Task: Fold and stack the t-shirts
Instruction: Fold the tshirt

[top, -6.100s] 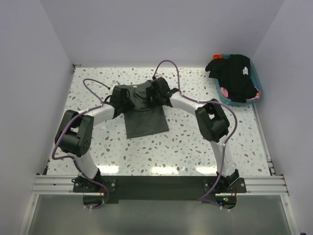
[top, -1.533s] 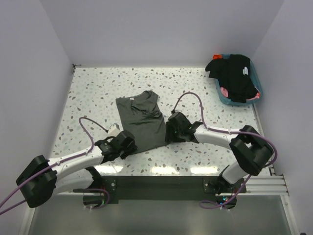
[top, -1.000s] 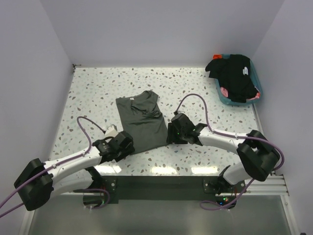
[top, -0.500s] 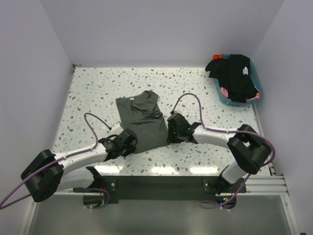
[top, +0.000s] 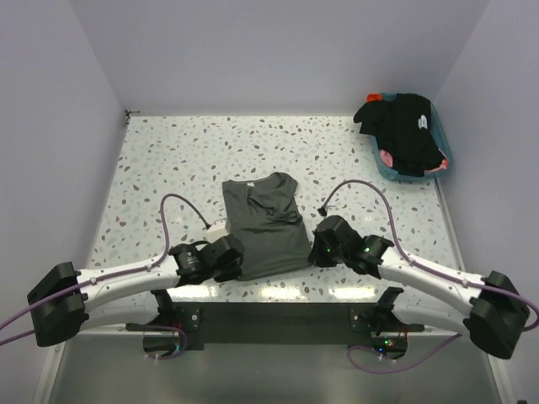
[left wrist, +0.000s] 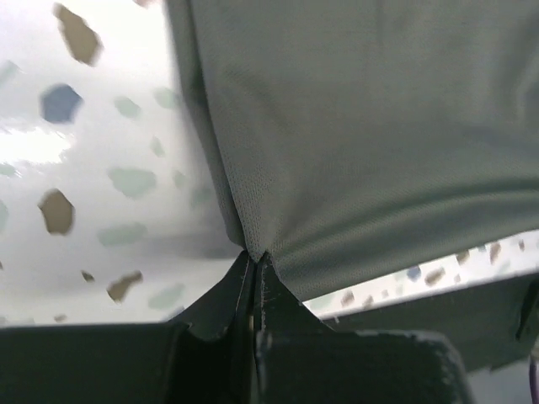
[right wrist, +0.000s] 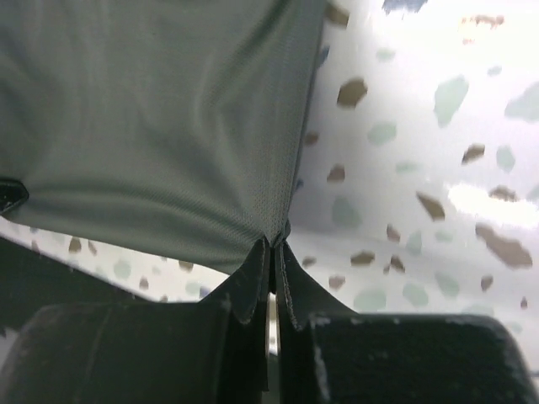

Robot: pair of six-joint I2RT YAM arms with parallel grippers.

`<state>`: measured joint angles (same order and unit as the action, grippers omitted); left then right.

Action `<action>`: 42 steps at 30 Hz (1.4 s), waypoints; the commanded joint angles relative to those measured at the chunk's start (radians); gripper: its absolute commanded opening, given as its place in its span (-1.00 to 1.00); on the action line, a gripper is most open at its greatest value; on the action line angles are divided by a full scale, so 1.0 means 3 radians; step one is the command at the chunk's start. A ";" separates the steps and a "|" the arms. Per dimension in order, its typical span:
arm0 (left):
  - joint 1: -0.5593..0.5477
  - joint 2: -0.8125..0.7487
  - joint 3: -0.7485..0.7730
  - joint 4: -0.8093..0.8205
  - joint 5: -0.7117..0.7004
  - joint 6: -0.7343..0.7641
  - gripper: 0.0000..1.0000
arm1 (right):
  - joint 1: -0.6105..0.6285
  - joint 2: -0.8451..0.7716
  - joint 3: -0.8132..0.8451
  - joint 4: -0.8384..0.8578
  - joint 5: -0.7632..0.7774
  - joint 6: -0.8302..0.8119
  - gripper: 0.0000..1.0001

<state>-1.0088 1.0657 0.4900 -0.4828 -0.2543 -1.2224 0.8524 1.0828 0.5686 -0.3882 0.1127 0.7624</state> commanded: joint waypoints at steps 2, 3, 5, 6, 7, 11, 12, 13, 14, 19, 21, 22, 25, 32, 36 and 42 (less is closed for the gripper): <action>-0.0319 -0.0203 0.0381 -0.0574 -0.0119 -0.0133 -1.00 | 0.0165 -0.0586 0.0067 -0.0740 0.0130 0.0189 -1.00; -0.0319 -0.0249 0.0503 -0.0625 -0.0180 -0.0133 -1.00 | 0.0160 -0.0623 0.0129 -0.0812 0.0176 0.0184 -1.00; -0.0299 -0.0300 0.0621 -0.0727 -0.0312 -0.0123 -1.00 | 0.0165 -0.0639 0.0287 -0.0955 0.0375 0.0138 -1.00; -0.0278 -0.0331 0.0713 -0.0728 -0.0470 -0.0093 -1.00 | 0.0165 -0.0568 0.0465 -0.0996 0.0406 0.0057 -1.00; -0.0136 -0.0331 0.0744 -0.0682 -0.0492 0.0029 -1.00 | 0.0165 -0.0521 0.0553 -0.1007 0.0503 0.0006 -1.00; 0.0677 -0.0275 0.0836 -0.0278 -0.0135 0.0627 -1.00 | -0.0053 -0.0021 0.1130 -0.0886 0.0592 -0.0316 -1.00; 0.0886 -0.0214 0.0897 -0.0106 -0.0089 0.0790 -1.00 | -0.0125 0.0233 0.1208 -0.0808 0.0520 -0.0444 -1.00; 0.0979 -0.0163 0.0938 -0.0028 -0.0043 0.0858 -1.00 | -0.0197 0.0362 0.1295 -0.0722 0.0448 -0.0506 -1.00; 0.1061 -0.0096 0.0989 0.0059 0.0003 0.0909 -1.00 | -0.0319 0.0490 0.1397 -0.0579 0.0361 -0.0557 -1.00; 0.1491 0.0476 0.1286 0.0484 0.0228 0.1104 -1.00 | -0.0540 0.1537 0.2312 -0.0435 0.0172 -0.0859 -1.00; 0.1608 0.0696 0.1408 0.0632 0.0305 0.1155 -1.00 | -0.0668 0.1784 0.2654 -0.0424 0.0115 -0.0910 -1.00; 0.1710 0.0763 0.1450 0.0668 0.0311 0.1160 -1.00 | -0.0714 0.1912 0.2752 -0.0419 0.0049 -0.0910 -1.00; 0.1925 0.1013 0.1598 0.0847 0.0402 0.1201 -1.00 | -0.0862 0.2275 0.3059 -0.0388 -0.0063 -0.0910 -1.00; 0.2243 0.1830 0.2017 0.1256 0.0735 0.1319 -1.00 | -0.1164 0.2848 0.3575 -0.0292 -0.0293 -0.0859 -1.00; 0.2319 0.2286 0.2395 0.1404 0.0827 0.1354 -1.00 | -0.1251 0.3211 0.3943 -0.0327 -0.0360 -0.0833 -1.00; 0.2350 0.3048 0.2897 0.1374 0.1041 0.1416 -1.00 | -0.1328 0.3748 0.4297 -0.0373 -0.0437 -0.0762 -1.00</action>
<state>-0.3161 1.9034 1.2766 -0.1192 0.0025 -0.8330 0.4614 2.1582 1.8000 -0.4950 0.0154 0.5201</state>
